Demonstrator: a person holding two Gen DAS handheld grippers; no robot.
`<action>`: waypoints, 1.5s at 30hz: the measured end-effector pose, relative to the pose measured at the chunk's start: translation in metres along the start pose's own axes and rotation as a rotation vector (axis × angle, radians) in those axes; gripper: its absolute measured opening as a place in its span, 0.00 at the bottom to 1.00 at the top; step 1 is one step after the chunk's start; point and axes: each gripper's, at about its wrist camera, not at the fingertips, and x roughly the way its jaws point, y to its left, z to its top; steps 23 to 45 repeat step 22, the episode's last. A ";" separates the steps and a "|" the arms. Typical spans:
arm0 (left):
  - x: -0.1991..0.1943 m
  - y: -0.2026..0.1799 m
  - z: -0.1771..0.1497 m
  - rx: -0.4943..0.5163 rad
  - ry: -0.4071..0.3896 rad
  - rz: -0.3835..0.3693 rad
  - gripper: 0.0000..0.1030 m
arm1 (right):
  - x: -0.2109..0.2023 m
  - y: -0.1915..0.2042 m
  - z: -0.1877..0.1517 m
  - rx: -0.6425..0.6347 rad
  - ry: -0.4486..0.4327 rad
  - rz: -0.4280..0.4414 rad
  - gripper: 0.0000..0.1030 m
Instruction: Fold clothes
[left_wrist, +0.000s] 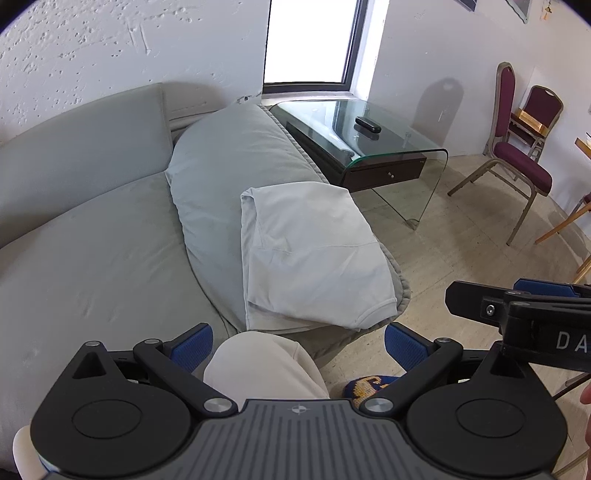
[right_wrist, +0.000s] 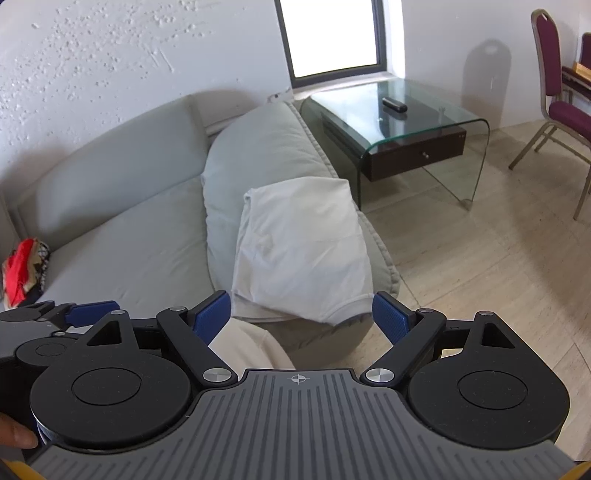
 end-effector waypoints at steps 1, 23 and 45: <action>0.001 -0.001 0.000 0.003 0.002 0.000 0.98 | 0.000 0.000 0.000 -0.001 0.001 0.001 0.86; 0.020 -0.005 0.005 0.019 0.062 -0.017 0.99 | 0.014 -0.007 0.004 0.017 0.015 0.007 0.86; 0.020 -0.005 0.005 0.019 0.062 -0.017 0.99 | 0.014 -0.007 0.004 0.017 0.015 0.007 0.86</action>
